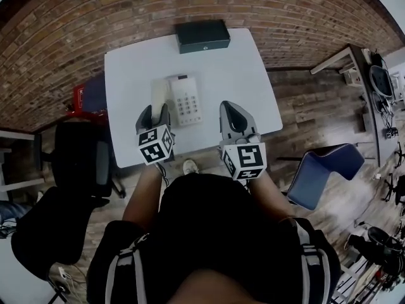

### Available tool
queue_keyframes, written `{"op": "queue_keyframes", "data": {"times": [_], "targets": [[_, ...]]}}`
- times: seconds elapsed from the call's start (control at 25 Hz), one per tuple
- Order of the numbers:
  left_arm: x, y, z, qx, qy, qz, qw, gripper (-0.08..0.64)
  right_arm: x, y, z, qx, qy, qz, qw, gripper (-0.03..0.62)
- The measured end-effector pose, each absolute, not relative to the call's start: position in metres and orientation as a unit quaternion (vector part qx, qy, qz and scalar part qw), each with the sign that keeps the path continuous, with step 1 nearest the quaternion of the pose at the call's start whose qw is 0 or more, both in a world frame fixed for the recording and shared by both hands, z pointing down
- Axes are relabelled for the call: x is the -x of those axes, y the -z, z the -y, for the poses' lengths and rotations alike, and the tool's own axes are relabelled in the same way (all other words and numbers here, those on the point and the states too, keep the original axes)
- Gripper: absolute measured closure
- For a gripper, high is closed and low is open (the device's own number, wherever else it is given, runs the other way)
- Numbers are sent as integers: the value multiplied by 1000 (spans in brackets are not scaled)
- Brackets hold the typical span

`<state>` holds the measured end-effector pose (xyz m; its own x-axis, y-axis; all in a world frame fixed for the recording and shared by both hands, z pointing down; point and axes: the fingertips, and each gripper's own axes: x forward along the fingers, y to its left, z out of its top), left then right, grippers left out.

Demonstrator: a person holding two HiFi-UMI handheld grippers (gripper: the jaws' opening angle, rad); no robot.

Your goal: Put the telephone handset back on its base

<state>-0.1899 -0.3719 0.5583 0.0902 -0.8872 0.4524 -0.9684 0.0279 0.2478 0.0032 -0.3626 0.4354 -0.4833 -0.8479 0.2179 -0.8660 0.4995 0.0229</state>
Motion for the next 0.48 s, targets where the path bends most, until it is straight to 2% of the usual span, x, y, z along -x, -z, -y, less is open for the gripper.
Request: {"op": "queue_keyframes", "data": {"times": [0.48], "targets": [[189, -601, 397, -652, -95, 699, 278, 354, -21, -452, 376, -479, -49, 868, 119, 598]]}}
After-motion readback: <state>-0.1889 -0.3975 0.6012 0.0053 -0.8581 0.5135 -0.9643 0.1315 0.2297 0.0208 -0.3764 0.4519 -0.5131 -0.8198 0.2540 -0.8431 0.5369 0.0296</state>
